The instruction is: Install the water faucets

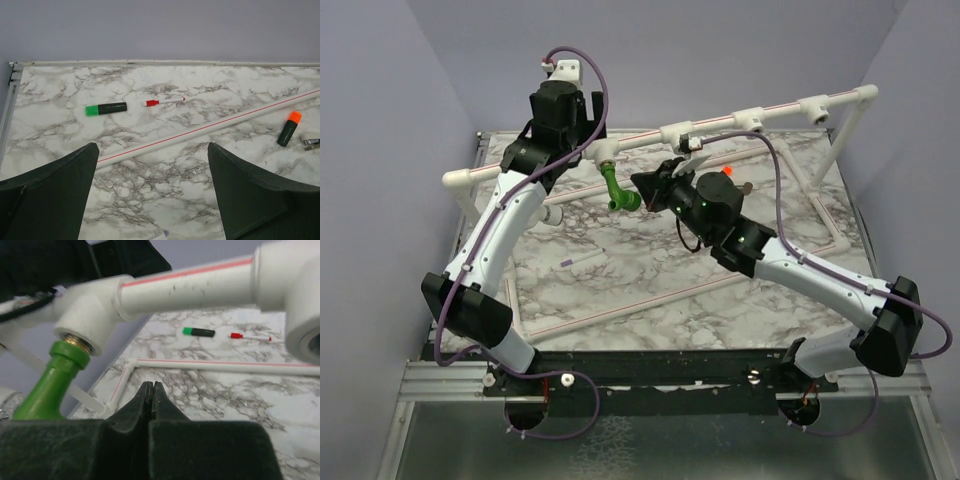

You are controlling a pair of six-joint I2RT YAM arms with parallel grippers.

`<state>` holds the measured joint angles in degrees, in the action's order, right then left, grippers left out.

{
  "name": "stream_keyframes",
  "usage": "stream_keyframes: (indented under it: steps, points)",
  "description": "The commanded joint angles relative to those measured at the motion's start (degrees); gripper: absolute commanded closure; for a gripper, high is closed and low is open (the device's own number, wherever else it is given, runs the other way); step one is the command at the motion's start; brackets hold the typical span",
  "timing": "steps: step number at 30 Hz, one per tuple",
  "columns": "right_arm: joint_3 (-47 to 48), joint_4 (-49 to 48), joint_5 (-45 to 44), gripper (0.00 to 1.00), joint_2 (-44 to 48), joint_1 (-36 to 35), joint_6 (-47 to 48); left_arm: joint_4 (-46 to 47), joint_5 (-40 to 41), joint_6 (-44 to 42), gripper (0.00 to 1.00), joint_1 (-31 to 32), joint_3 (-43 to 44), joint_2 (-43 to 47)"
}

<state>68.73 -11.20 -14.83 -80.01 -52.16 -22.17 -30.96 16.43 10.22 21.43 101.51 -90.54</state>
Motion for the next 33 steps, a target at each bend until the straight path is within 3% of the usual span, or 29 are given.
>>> stream_keyframes:
  steps: [1, 9, 14, 21, 33]
  points:
    - [0.45, -6.30, 1.72, 1.00, 2.48, -2.15, 0.88, -1.91, -2.95, 0.68, 0.09, 1.77, -0.11, 0.27]
    - [-15.53, -1.62, -7.29, 0.99, 11.30, -2.15, -3.38, -1.91, -3.59, 0.86, 0.09, 1.77, 0.18, -0.15]
    - [-18.84, 1.48, -10.67, 1.00, 16.50, -2.15, -1.75, -2.00, -3.42, 0.77, 0.09, 1.82, 0.51, 0.80]
    - [-17.23, 6.18, -22.85, 0.99, 17.05, -1.27, 6.34, -2.00, -4.26, 1.52, 0.09, 1.86, 1.25, 2.56]
    - [-8.93, 2.14, -13.71, 1.00, 10.60, 12.71, 16.30, -1.91, -4.47, 3.08, 0.09, 1.86, 5.77, 4.96]
